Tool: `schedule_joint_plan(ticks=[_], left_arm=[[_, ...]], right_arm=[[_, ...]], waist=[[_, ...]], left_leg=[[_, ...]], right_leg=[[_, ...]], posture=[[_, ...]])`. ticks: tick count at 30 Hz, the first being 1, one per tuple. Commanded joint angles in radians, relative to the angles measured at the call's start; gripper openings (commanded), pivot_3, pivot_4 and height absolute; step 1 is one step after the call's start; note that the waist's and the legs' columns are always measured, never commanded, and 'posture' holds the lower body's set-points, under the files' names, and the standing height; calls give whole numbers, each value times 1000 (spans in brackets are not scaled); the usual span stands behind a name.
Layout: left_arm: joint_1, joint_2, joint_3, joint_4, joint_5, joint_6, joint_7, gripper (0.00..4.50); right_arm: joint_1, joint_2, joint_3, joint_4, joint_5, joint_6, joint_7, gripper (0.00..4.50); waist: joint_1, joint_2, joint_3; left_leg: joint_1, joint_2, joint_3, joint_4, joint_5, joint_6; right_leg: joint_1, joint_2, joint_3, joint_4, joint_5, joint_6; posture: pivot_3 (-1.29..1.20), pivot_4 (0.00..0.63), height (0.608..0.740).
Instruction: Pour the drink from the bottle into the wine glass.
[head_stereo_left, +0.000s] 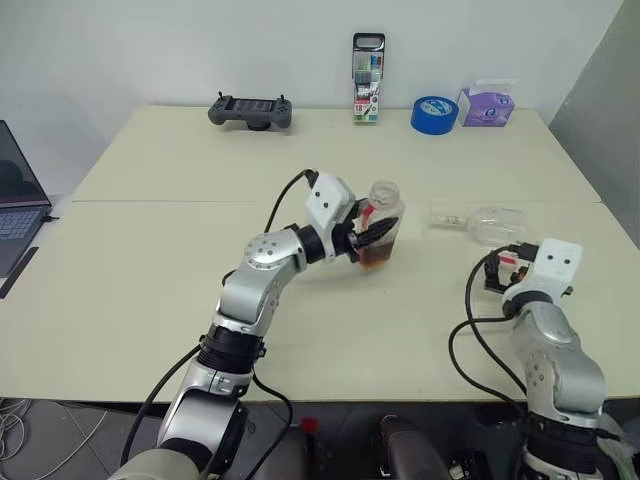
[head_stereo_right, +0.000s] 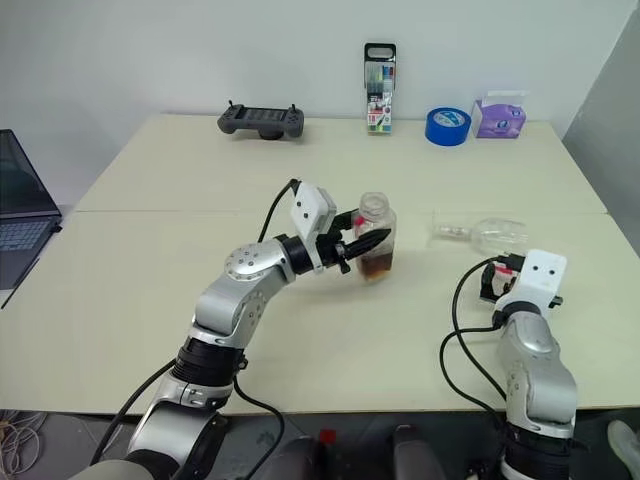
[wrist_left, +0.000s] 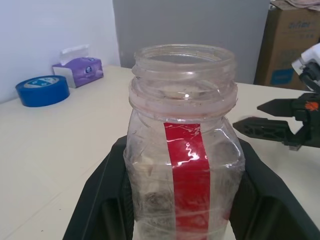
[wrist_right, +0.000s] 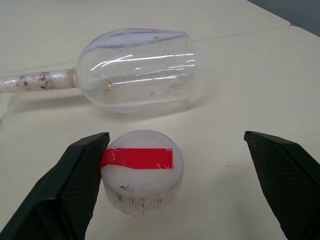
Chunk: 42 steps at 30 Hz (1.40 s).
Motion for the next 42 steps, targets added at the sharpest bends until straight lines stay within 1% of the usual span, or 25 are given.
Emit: schedule_joint_plan(ticks=[1, 7, 9, 10, 14, 16, 21, 22, 25, 27, 28, 29, 31, 33, 34, 38, 42], left_arm=[[-43, -8, 27, -4, -6, -39, 11, 1922], [-49, -7, 24, 15, -1, -57, 14, 1922], [-49, -5, 24, 15, -1, -58, 15, 1922], [-48, -4, 24, 15, -1, -59, 16, 1922], [-44, 2, 26, 10, -1, -57, 17, 1922], [-44, 5, 27, 10, -1, -57, 17, 1922], [-54, 10, 42, 27, 1, -71, 31, 1922], [-64, 12, 56, 39, 2, -80, 43, 1922], [-99, 19, 109, 74, -2, -99, 85, 1922], [-115, 30, 145, 87, -13, -91, 107, 1922], [-118, 41, 166, 89, -15, -84, 122, 1922], [-118, 52, 184, 91, -12, -82, 136, 1922], [-116, 78, 224, 106, 3, -85, 181, 1922], [-120, 104, 264, 149, 34, -91, 256, 1922], [-123, 112, 271, 165, 46, -97, 280, 1922], [-133, 141, 339, 241, 67, -117, 397, 1922], [-104, 150, 369, 250, 67, -129, 429, 1922]], right_arm=[[-19, -24, 10, -80, -9, 22, 15, 4500], [-26, -42, 19, -29, -51, 135, -1, 4500], [-27, -31, 14, -19, -43, 204, 6, 4500], [-31, 4, -19, -19, -24, 215, -9, 4500], [-27, 78, -79, -34, 3, 175, -18, 4500], [-28, 84, -78, -44, -13, 149, -26, 4500], [-31, 25, 3, -98, -81, 63, 1, 4500], [-38, -2, 32, -118, -106, 54, 6, 4500], [-90, -53, 65, -177, -156, 28, 0, 4500], [-158, -101, 115, -191, -128, 63, 79, 4500], [-207, -117, 148, -189, -82, 103, 141, 4500], [-249, -122, 174, -186, -19, 148, 209, 4500], [-318, -134, 232, -187, 143, 234, 392, 4500], [-361, -161, 284, -166, 228, 244, 529, 4500], [-374, -170, 293, -154, 245, 240, 559, 4500], [-468, -176, 370, 14, 217, 152, 634, 4500], [-500, -165, 426, 85, 206, 99, 683, 4500]], waist=[[0, 0, 0], [0, 0, 0], [0, 0, 0], [0, 0, 0], [0, 0, 0], [0, 0, 0], [-1, 0, 0], [-1, 0, 0], [-3, 0, 0], [-4, 0, 0], [-6, 0, 0], [-8, 0, 0], [-12, 0, 0], [-12, 0, 0], [-11, 0, 0], [-2, 0, 0], [5, -1, 0]], left_leg=[[0, 0, 0, 0, 0, 0], [0, 0, 0, 0, 0, 0], [0, 0, 0, 0, 0, 0], [0, 0, 0, 0, 0, 0], [0, 0, 0, 0, 0, 0], [0, 0, 0, 0, 0, 0], [0, 0, 0, 0, 0, 0], [0, 0, 0, 0, 0, 0], [0, 0, 0, 0, 0, 0], [0, 0, 0, 0, 0, 0], [0, 0, 0, 0, 0, 0], [0, 0, 0, 0, 0, 0], [1, 2, 0, 0, 0, 0], [1, 3, -3, -1, 0, 0], [0, 3, -4, -1, 0, 0], [-1, 2, -5, 1, 0, 0], [-3, -1, -5, 2, 0, 0]], right_leg=[[0, 0, 0, 0, 0, 0], [0, 0, 0, 0, 0, 0], [0, 0, 0, 0, 0, 0], [0, 0, 0, 0, 0, 0], [0, 0, 0, 0, 0, 0], [0, 0, 0, 0, 0, 0], [0, 0, 0, 0, 0, 0], [0, 0, 0, 0, 0, 0], [0, 0, 0, 0, 0, 0], [0, 1, 0, 0, 0, 0], [0, 1, 0, 0, 0, 0], [0, 1, 0, 0, 0, 0], [0, 2, 0, 0, 0, 0], [0, 3, -2, 0, 0, 0], [0, 3, -3, 0, 0, 0], [0, 2, -5, 0, 0, -1], [0, -2, -5, -1, 0, -1]], posture=[[0, 150, 740], [0, 150, 740], [0, 150, 740], [0, 150, 740], [0, 150, 740], [0, 150, 740], [0, 150, 740], [0, 150, 740], [0, 150, 740], [0, 150, 740], [0, 150, 740], [0, 150, 740], [0, 150, 740], [0, 150, 740], [0, 150, 740], [0, 150, 740], [0, 150, 740]])
